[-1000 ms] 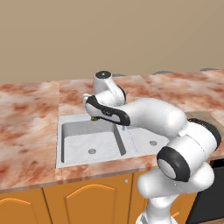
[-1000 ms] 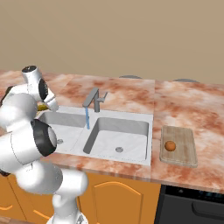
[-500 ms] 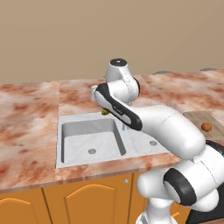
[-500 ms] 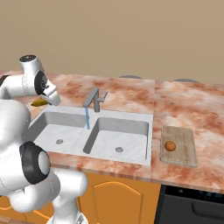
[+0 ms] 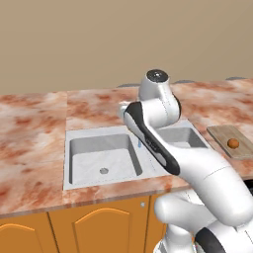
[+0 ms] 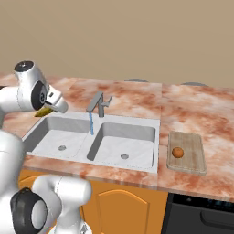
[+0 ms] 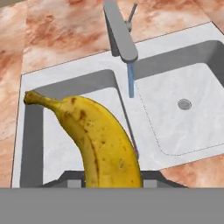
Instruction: Pick the tangerine, banana from the sink and place them on the cutting board to airdry. Then turn off the sink faucet.
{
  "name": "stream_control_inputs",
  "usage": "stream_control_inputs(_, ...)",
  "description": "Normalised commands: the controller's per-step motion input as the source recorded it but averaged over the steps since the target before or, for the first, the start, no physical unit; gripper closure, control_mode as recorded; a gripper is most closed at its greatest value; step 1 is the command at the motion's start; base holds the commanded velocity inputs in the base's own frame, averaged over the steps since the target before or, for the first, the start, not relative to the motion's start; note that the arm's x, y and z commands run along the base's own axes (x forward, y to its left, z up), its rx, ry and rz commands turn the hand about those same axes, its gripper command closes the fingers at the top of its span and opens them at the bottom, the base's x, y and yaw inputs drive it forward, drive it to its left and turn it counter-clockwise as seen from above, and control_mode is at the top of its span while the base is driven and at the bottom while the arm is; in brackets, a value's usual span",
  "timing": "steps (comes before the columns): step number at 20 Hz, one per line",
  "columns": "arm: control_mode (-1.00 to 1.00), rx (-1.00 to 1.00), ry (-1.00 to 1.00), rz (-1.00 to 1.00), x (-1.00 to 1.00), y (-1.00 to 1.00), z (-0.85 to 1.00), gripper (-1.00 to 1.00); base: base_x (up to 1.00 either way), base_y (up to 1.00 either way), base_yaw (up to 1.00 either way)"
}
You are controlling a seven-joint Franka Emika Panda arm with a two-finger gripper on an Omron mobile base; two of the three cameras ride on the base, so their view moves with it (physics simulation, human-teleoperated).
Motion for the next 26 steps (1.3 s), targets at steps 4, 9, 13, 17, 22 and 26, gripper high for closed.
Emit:
stream_control_inputs(4, -1.0, -0.02, -0.08, 0.07, -0.48, -0.51, 0.15, 1.0, 0.0, 0.0, 0.0)
stream_control_inputs(9, -1.0, -0.01, -0.05, 0.05, -0.39, -0.49, 0.08, 1.0, 0.0, 0.0, 0.0)
stream_control_inputs(13, -1.0, -0.02, -0.01, 0.04, -0.32, -0.33, 0.0, 1.0, 0.0, 0.0, 0.0)
stream_control_inputs(17, -1.0, 0.0, 0.0, 0.03, -0.3, -0.44, 0.0, 1.0, 0.0, 0.0, 0.0)
stream_control_inputs(22, -1.0, 0.0, 0.0, 0.02, -0.19, -0.51, 0.0, 1.0, 0.0, 0.0, 0.0)
stream_control_inputs(26, -1.0, -0.02, 0.0, 0.0, -0.09, -0.39, 0.0, 1.0, 0.0, 0.0, 0.0)
